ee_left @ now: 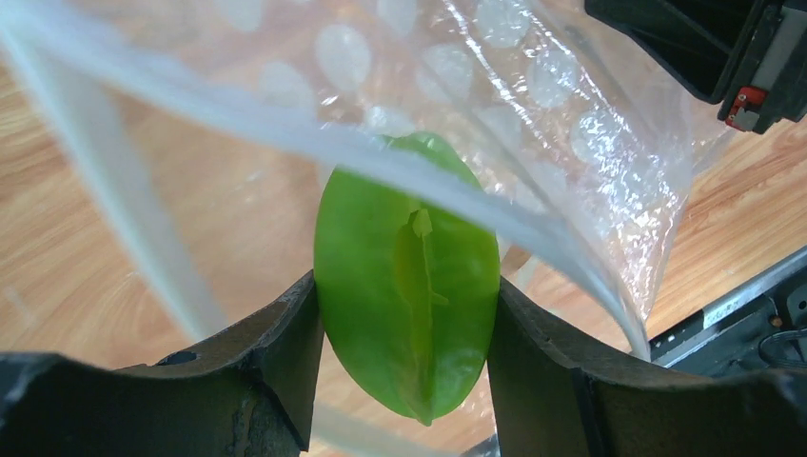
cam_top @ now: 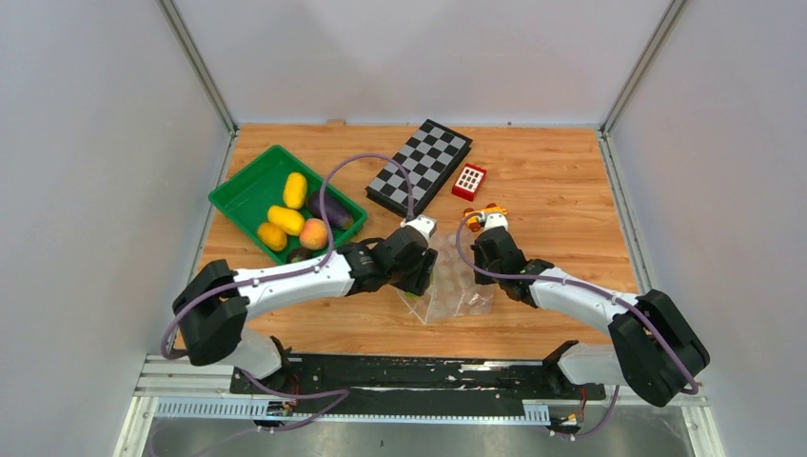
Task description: Open the zip-top bag and remove the fake food
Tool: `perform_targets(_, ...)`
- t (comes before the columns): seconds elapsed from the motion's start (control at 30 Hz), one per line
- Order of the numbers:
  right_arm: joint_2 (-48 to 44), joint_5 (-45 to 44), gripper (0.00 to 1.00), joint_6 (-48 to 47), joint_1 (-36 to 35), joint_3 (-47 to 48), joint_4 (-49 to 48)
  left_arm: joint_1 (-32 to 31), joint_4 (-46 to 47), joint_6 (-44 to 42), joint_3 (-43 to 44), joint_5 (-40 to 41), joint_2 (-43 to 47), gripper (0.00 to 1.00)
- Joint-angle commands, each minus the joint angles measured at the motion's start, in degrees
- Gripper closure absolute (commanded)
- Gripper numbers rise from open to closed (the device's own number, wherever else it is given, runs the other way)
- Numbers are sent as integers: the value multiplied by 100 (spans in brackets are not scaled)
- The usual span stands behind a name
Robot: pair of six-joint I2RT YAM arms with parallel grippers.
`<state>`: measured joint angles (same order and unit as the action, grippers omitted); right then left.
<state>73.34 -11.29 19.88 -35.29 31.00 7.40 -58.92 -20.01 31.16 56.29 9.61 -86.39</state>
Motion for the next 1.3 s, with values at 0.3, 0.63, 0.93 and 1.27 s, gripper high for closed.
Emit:
perform_targets(0.3, 84, -191, 99, 100, -1, 152, -46, 797, -1375, 214, 130, 1511, 1456, 73)
perform_targets(0.63, 13, -186, 99, 95, -2, 135, -45, 3710, -1884, -218, 487, 1402, 2051, 71)
perform_targets(0.93, -131, -196, 99, 81, 4, 106, -40, 5663, -1623, -326, 1382, 1431, 991, 67)
perform_targets(1.27, -339, -237, 98, 65, 2, 38, -21, 6258, -1641, -822, 2571, 2127, -1516, 58)
